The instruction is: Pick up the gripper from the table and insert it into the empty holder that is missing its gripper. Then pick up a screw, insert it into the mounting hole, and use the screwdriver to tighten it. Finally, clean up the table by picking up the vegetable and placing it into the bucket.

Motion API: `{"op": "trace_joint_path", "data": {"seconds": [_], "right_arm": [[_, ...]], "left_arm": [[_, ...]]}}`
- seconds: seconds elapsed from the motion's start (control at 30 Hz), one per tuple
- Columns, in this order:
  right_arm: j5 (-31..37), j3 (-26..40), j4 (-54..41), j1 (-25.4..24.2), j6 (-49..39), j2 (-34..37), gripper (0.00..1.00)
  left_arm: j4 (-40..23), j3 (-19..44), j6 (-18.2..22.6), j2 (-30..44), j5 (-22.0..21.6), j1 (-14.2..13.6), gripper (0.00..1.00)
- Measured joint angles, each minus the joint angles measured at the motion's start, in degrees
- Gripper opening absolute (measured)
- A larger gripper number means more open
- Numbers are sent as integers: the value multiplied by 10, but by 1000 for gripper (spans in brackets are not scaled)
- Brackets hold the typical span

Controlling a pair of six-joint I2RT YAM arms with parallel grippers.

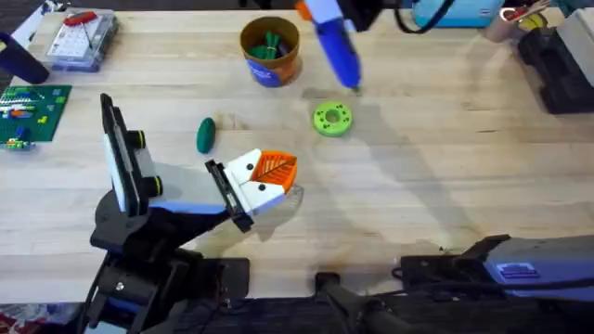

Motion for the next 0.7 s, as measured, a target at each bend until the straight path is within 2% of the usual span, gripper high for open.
{"op": "trace_joint_path", "data": {"seconds": [0.17,0.33,0.57,0.7], "right_arm": [[82,4,-88,-34,-90,21,47],[127,5,-177,-74,-197,91,47],[206,-10,-158,-118,-255,219,47],[238,-47,-103,-131,-282,267,47]], "left_arm": [[0,0,0,0,0,0,7],[0,0,0,0,0,0,7],[0,0,0,0,-1,0,7],[0,0,0,0,0,0,7]]}}
